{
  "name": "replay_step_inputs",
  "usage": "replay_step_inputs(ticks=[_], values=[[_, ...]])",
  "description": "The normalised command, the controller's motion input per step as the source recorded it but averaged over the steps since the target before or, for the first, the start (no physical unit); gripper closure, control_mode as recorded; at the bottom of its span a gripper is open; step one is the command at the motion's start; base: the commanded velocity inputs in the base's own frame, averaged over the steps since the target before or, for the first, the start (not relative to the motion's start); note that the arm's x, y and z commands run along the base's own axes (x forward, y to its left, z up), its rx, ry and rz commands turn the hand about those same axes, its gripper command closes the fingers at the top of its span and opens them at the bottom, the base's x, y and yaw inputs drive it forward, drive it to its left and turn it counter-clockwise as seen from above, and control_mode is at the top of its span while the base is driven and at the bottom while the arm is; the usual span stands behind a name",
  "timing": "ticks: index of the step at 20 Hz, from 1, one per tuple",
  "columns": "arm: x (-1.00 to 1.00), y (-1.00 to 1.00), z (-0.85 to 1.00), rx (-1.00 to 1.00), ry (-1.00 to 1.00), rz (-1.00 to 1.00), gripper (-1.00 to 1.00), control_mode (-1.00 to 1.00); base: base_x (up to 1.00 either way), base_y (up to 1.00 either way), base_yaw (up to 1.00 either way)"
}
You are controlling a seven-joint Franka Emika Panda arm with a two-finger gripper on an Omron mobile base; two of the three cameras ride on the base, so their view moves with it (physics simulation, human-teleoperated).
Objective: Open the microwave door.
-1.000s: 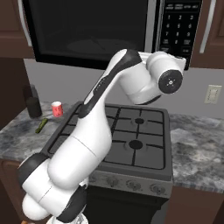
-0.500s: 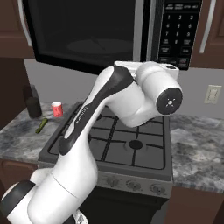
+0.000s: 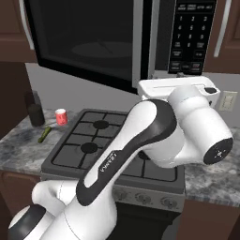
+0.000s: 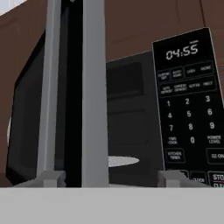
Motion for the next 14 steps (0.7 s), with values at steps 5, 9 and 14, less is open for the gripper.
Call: replay_step_inputs(ticks=[5,9,14], values=[[0.2,-0.14,-0.25,-0.2,-0.25,0.0,-1.0,-1.0,0.0,0.0,0.0],[0.53,-0.08,-0.28,-0.31,-0.27,0.02,-1.0,-1.0,0.0,0.0,0.0],[0.56,-0.09,-0.03,-0.25,-0.22,0.01,-1.0,-1.0,0.0,0.0,0.0]])
